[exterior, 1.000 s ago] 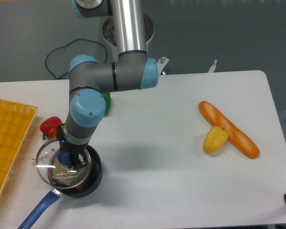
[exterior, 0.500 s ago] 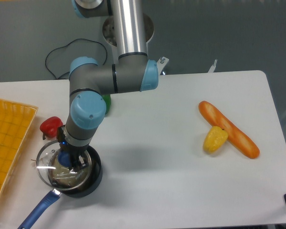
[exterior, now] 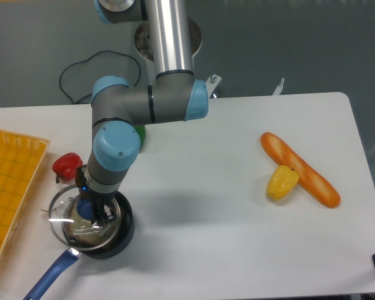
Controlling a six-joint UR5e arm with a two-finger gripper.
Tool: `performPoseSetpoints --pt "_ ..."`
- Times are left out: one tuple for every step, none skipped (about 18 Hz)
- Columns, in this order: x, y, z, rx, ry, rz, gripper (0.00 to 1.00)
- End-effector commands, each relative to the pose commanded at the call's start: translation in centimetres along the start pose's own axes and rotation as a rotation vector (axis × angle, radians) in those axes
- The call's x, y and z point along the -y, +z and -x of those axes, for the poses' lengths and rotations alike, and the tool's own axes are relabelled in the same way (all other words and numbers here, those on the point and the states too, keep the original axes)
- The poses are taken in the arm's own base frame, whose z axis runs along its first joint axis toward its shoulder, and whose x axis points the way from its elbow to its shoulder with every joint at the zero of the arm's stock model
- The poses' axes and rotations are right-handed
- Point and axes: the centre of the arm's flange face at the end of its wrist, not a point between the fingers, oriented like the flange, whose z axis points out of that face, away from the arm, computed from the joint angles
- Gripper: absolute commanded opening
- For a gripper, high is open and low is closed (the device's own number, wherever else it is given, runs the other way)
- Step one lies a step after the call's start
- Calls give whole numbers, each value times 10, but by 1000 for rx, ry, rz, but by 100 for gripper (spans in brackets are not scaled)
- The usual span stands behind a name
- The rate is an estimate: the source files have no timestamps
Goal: Close the pot lid
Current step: 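Press and adjust the lid by its knob to seat it on the pan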
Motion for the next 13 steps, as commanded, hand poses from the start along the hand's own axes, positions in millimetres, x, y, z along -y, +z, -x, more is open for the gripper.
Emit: performPoseSetpoints --pt "0 1 0 -1 -2 1 49" --pt "-1 2 1 -3 -3 1 49" --pt "-1 2 1 -3 -3 1 49" --pt "-1 2 1 -3 -1 1 49" --pt "0 2 1 -1 -1 1 50" --pt "-1 2 1 -3 -1 1 50" --pt "-1 4 2 -5 -2 3 50" --pt "-1 5 2 -5 -2 3 50" --pt "-2 5 2 -6 -3 3 50" --pt "0 5 2 -6 -1 3 51" --pt "-1 5 2 -5 -2 3 51" --pt "-1 6 3 -6 -3 3 51" --pt "-1 5 2 -5 -2 3 51"
